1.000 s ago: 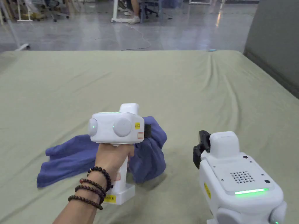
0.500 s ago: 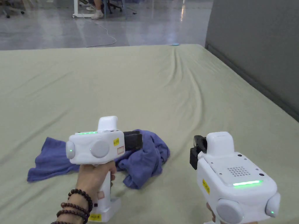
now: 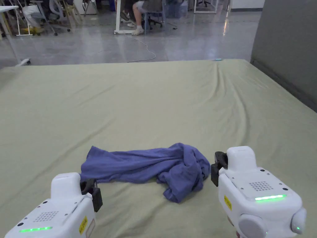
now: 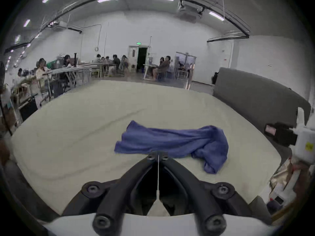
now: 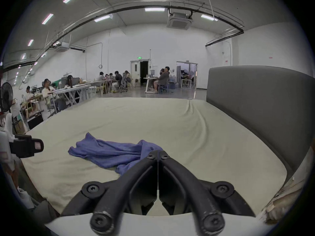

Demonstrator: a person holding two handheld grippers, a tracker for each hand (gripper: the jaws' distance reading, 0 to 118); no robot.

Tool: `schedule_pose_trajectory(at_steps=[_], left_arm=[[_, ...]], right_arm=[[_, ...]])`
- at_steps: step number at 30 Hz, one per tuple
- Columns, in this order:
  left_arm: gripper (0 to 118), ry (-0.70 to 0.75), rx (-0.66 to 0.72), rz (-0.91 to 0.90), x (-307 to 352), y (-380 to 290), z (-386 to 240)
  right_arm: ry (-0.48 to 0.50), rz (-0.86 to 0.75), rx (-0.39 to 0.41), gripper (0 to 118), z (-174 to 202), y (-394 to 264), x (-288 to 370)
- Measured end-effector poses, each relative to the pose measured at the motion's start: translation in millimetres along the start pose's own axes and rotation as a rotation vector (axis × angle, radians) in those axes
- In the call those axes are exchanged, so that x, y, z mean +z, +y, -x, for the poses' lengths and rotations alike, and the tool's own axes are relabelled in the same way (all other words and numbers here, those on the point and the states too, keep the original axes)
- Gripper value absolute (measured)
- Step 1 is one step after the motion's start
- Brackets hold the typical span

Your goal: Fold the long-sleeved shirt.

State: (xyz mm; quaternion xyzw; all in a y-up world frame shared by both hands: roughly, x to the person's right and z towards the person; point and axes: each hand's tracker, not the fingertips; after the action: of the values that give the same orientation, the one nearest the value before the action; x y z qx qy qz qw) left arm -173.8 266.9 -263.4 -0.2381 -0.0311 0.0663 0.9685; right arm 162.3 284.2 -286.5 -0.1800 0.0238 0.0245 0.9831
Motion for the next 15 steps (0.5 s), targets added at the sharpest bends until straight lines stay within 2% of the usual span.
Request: schedule_pose_trajectory(at_steps=[2, 4, 7, 8, 9, 10, 11, 12, 15], left_arm=[[0, 0.019, -0.017, 0.016, -5, 1, -3], [0, 0.020, 0.021, 0.025, -16, 10, -2], [0, 0.030, 0.055, 0.272, -62, 29, 4], [15, 0.048, 0.027, 0.305, -79, 30, 8], [34, 0.079, 0.000, 0.316, -99, 32, 13], [68, 0.117, -0.025, 0.335, -124, 33, 20], [88, 0.150, -0.051, 0.374, -149, 33, 29], [94, 0.173, -0.060, 0.417, -167, 34, 36], [93, 0.197, -0.036, 0.523, -216, 33, 61]], right_arm=[[0.000, -0.002, -0.002, 0, 1, 0, 2], [0.010, -0.002, -0.010, 0, -1, 1, 3], [0.003, 0.001, -0.003, 0, -3, 1, 2], [0.001, 0.004, -0.003, 0, -4, 1, 1], [-0.002, 0.008, -0.005, 0, -6, 0, 0], [0.000, 0.011, -0.008, 0, -8, -1, -1], [0.013, 0.018, -0.009, 0, -9, -3, -2], [0.023, 0.026, -0.005, 0, -10, -5, -4], [0.016, 0.055, 0.017, 0, -9, -10, -9]])
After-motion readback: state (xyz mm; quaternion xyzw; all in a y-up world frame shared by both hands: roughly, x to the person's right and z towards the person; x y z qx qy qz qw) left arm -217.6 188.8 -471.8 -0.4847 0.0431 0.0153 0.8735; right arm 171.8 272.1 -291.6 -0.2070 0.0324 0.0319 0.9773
